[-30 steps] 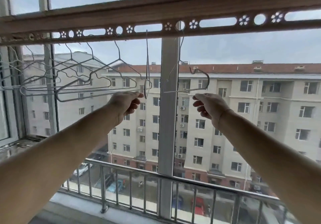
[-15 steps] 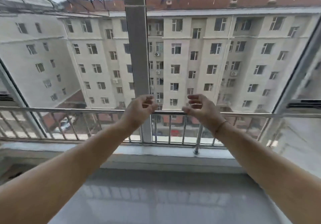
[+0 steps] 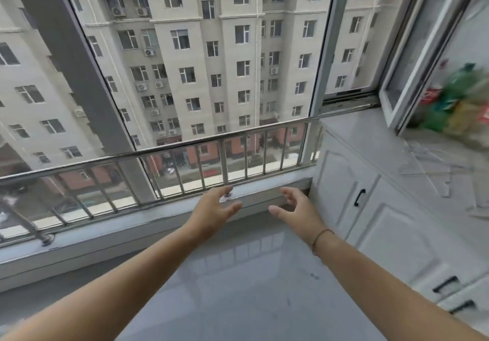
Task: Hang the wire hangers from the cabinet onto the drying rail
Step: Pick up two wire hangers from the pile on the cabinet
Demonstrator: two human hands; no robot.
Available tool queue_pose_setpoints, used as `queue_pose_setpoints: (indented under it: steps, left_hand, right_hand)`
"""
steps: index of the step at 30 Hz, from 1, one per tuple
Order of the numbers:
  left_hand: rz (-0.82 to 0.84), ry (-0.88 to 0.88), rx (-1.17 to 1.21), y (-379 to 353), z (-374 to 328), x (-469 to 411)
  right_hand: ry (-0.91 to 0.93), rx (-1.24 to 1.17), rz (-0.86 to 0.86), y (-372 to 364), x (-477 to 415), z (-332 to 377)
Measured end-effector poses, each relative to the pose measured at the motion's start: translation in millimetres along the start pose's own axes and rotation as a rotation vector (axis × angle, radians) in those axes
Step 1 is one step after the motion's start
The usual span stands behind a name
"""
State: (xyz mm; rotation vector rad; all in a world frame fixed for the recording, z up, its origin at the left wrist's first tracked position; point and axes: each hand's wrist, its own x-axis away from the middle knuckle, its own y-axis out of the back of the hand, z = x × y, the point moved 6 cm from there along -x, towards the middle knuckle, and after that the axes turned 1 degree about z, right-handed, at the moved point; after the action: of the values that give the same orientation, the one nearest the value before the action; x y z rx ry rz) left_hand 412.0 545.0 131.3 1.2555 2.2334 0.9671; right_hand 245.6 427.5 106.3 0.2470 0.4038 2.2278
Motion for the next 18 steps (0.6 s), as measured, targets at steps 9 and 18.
queue_pose_setpoints:
  steps: [9,18]
  left_hand:
    - [0.151,-0.126,-0.043,-147.1,-126.5,-64.1]
    - [0.262,-0.183,-0.005,-267.8,-228.2,-105.5]
  right_hand:
    - [-0.156,0.053,-0.249,191.0,23.3,-93.2]
    - [-0.255,0.047,-0.467,337.8,35.4,-166.6]
